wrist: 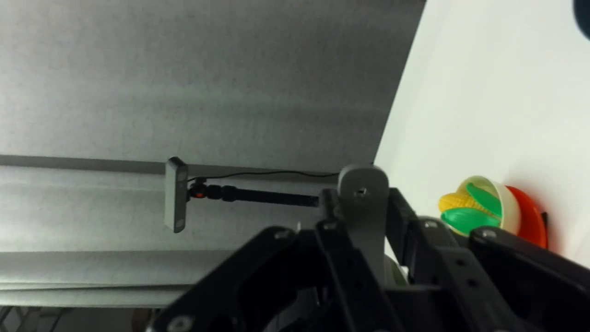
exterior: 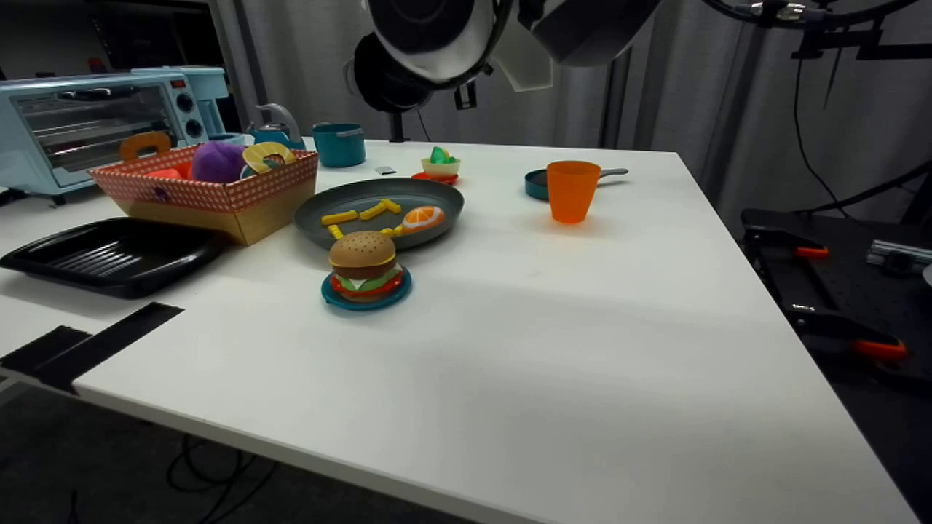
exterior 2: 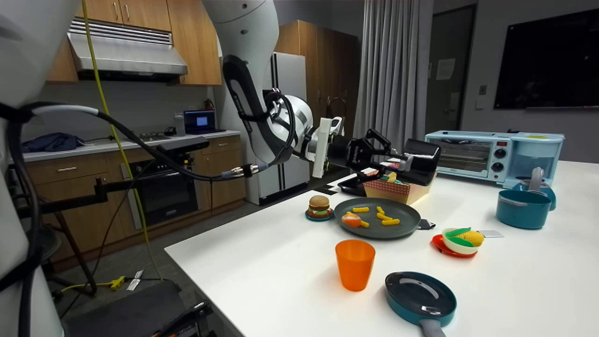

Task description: Pour the contents of the black pot into the grey plate

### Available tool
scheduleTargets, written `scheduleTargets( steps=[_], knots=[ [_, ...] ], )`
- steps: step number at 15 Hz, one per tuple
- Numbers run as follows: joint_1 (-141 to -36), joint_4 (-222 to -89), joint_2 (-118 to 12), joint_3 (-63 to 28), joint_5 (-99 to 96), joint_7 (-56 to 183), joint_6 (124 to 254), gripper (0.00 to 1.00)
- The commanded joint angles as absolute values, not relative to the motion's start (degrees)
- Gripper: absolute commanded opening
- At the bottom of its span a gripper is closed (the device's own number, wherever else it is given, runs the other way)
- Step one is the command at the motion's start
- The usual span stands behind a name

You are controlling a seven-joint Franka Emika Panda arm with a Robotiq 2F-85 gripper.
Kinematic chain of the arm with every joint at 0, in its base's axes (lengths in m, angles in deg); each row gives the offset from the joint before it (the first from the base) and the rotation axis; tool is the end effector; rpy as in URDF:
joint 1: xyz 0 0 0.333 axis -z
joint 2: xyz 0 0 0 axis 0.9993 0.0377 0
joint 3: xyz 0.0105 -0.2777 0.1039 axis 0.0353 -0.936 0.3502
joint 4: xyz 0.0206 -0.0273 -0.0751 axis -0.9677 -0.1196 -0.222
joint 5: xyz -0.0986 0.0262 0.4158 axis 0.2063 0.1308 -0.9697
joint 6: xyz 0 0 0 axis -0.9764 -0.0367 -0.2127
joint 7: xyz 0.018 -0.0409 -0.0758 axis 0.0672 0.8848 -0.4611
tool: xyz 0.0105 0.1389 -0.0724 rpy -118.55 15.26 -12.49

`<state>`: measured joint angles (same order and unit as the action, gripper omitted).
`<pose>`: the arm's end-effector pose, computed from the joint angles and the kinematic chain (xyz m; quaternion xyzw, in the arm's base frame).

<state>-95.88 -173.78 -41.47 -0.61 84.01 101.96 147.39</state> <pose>0.6237 0.0734 0.2113 0.7408 0.1678 0.0877 0.6445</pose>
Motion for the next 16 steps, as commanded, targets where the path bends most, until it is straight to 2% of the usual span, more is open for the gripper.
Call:
scheduleTargets(
  steps=[1,9,16],
  knots=[
    [-93.2,-177.0,-48.2,-0.6,76.0,101.0,156.9,0.07],
    [-91.7,-182.2,-58.6,-2.7,56.8,97.3,178.9,0.07],
    [-91.7,-191.1,-61.5,-5.4,37.1,87.5,200.0,0.07]
  ],
)
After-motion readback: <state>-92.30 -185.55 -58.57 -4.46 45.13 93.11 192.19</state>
